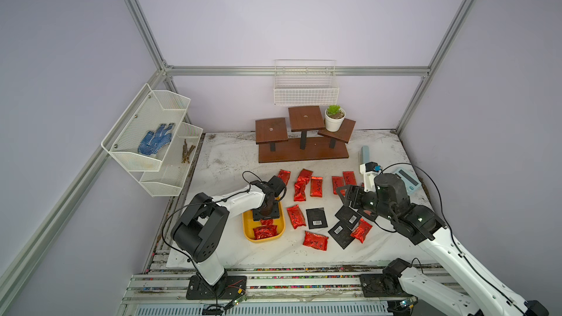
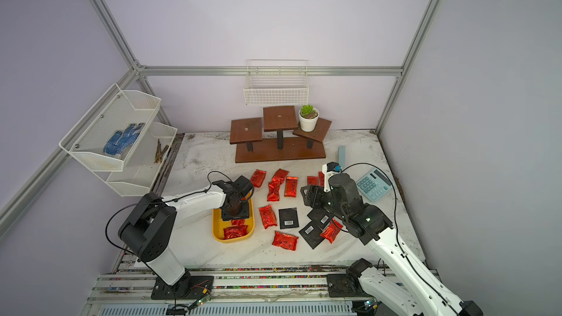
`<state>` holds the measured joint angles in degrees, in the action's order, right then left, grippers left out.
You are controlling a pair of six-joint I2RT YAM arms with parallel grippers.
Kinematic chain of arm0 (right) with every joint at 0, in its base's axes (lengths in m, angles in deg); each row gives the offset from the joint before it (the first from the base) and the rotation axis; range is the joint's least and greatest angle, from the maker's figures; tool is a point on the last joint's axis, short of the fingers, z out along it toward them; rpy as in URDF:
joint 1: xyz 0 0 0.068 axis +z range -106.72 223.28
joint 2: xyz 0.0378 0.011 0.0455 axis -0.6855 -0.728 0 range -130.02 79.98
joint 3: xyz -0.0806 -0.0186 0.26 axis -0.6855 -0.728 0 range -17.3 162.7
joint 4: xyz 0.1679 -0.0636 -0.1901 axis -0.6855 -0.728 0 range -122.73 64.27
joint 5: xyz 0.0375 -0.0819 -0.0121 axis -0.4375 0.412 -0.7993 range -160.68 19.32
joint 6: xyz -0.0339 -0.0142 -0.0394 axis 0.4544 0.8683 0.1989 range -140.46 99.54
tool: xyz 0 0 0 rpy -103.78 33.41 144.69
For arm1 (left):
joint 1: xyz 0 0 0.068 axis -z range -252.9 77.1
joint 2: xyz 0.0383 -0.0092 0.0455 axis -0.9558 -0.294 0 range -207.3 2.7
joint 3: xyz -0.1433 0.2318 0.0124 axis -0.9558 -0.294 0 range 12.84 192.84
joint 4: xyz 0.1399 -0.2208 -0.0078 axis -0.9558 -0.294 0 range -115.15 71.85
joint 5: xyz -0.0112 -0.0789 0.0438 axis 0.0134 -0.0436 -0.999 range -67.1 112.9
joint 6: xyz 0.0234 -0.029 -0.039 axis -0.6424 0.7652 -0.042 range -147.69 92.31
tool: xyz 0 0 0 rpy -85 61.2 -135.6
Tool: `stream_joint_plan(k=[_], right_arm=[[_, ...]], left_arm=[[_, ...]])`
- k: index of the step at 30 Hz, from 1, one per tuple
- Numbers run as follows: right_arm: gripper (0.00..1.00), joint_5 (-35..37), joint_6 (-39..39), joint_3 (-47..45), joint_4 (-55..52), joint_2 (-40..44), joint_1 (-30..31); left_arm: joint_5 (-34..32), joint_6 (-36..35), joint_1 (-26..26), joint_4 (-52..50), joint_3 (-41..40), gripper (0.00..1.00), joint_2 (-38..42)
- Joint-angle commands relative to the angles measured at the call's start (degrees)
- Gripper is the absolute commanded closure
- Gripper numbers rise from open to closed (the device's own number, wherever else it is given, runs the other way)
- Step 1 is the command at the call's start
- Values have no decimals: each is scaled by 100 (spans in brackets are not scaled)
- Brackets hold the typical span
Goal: Take the tea bags out of the storage box
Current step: Pick up the tea bag from the storage box.
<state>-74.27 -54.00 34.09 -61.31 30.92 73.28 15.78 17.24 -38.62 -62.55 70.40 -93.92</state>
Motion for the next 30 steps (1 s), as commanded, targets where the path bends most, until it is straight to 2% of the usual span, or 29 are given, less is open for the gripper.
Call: stream_joint_plan(k=[1,11,16,20,23,30], right_arm=[[26,-91,32,-99,241,-59,15],[27,-210,-30,-191,430,-162,31],[27,-242,-56,-262,488,-156,32],[28,-248,-57,-271,431,-72,30],[27,-196,-12,-279,331,41,29],[27,-134,49,-374,328,123,29]], left_arm=[[-177,-98,-146,-130,-276,44,306],[-130,-468,-824,-293,-875,51,932],[-309,-687,-1251,-491,-903,47,1167],[-497,-745,-1460,-721,-640,47,972],[-471,-799,-1501,-822,-465,49,968],[198,-750,-1249,-1119,128,54,1507]])
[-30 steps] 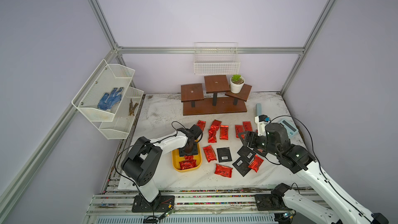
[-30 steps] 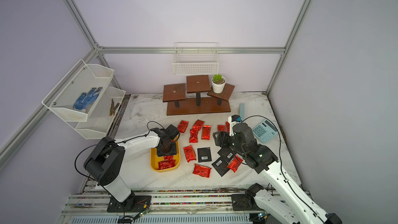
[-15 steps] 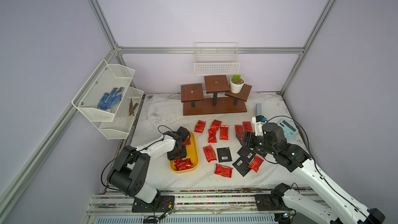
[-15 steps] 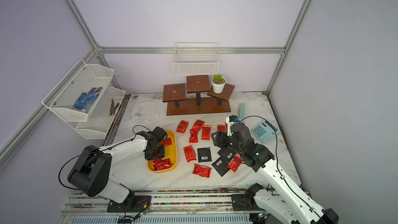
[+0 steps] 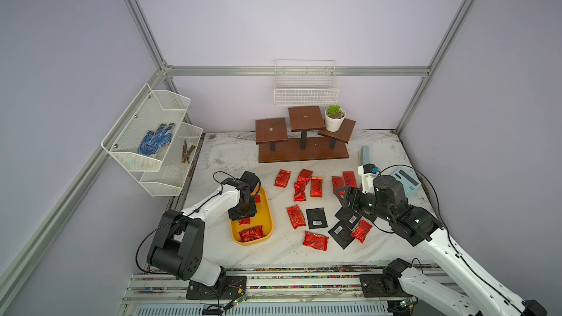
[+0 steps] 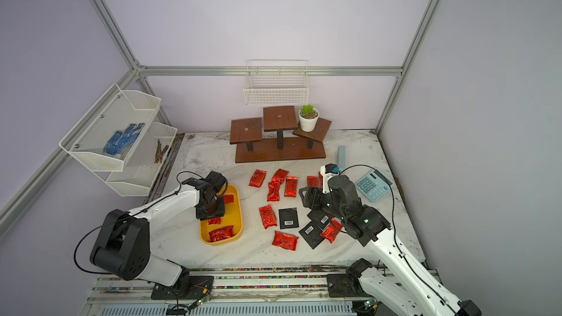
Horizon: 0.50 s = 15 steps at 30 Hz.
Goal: Take the tea bags out of the storage box
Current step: Pick up the tea bag from the storage box, then place the tea bag at the center of the board.
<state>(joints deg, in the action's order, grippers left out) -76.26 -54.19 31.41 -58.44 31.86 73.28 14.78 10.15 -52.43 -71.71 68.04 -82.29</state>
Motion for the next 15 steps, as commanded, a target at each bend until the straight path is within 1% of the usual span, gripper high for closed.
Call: stream_joint_plan(k=[1,5,10,12,15], right_arm=[[27,45,61,-115,60,22,32],[27,23,78,-134,79,54,30],[27,56,129,-134,19,113,31],[27,64,130,-133,6,135,27],[27,51,130,-109,-37,176,32]], left_arm=[[359,-9,195,-292,497,54,577],[487,97,427,-573,911,54,815],[837,207,588,-450,1347,53,868],[1087,229,705,-262,1560,53,670],[1291,234,915,-80,2034,52,-41]])
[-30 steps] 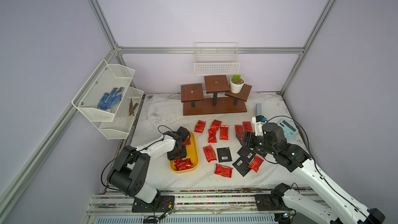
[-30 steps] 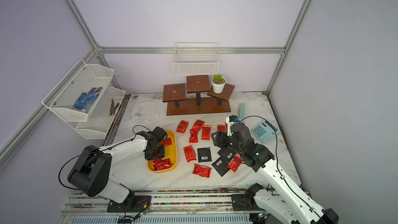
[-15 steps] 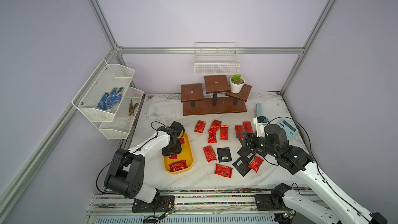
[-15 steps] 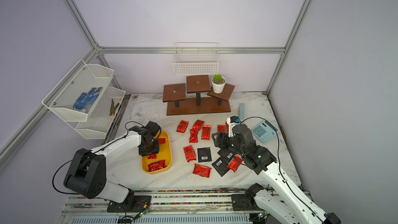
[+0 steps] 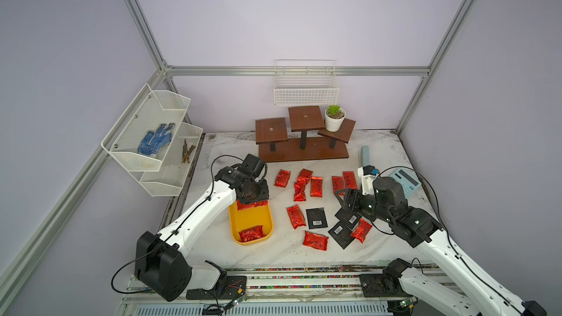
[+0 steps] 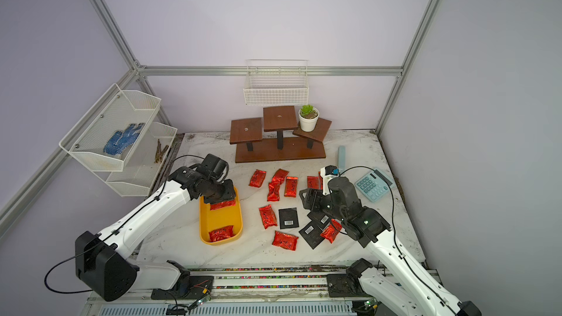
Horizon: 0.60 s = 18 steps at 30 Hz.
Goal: Take the tea bags out of the storage box
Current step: Place the tea bag at the center of the board.
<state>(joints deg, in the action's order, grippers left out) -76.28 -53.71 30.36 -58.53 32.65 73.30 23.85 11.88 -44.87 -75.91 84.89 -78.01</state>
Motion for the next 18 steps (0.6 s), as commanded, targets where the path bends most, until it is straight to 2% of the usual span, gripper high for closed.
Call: stream_joint_plan(k=[1,7,11,14,18], right_arm=[[27,50,74,6,-49,109,30],[27,-106,129,101,-262,203,26],[26,-910,372,88,-178,114,22],[26,-1722,484,4,-31,-197,37],[27,-1860,483,-162,71,-366,74]], left_arm=[[445,52,213,400,538,52,-716],[669,-40,316,759,1325,52,-2133],[679,-77,308,853,1641,52,-2922],[669,-42,309,952,1640,52,-3280],[671,7,312,1198,1475,52,-3401]])
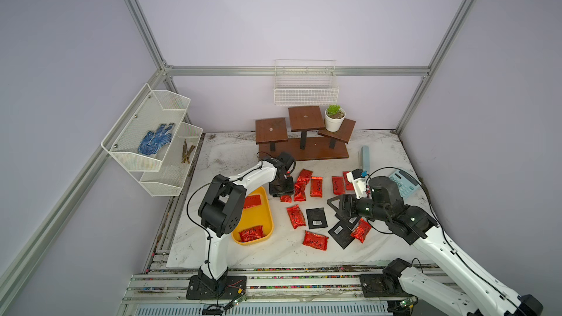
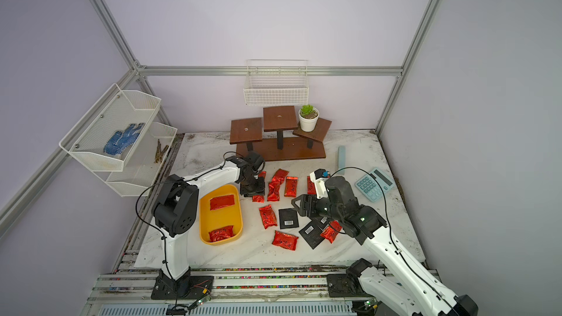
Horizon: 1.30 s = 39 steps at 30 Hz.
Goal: Take the tea bags out of the storage box
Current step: Place the tea bag at the center of the board, then pick up the tea bag from the storage box.
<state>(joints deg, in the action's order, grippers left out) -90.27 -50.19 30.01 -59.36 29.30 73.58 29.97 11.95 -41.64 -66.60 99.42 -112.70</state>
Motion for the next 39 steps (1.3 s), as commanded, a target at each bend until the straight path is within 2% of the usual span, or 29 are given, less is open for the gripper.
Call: stream_joint_plan(k=[1,6,12,15,21,27,31,35,39], right_arm=[[27,-466,119,-159,188,-44,42],[27,-433,95,-183,223,-17,58],[27,-361,144,-152,137,-2,63],[27,-360,157,-124,150,-12,56],[27,-406,131,-21,287,-113,132],[28,-104,63,280,558,-591,759],[28,286,126,712,617,-1093,1417],[29,299,59,893,840,-1424,1639],[29,272,21,929,993,-1533,1740]], left_arm=[[21,7,-15,291,-9,52,45],[0,-26,-60,320,-45,50,-105],[-20,-25,-64,292,-158,32,69],[-74,-25,-42,211,-158,27,385],[-288,-85,28,-203,-36,24,1248],[-791,14,-27,-754,-294,21,2335],[-1184,206,-324,-1163,-864,19,2917],[-1093,551,-757,-877,-1954,18,3784],[-988,925,-1153,-372,-2904,21,4380]])
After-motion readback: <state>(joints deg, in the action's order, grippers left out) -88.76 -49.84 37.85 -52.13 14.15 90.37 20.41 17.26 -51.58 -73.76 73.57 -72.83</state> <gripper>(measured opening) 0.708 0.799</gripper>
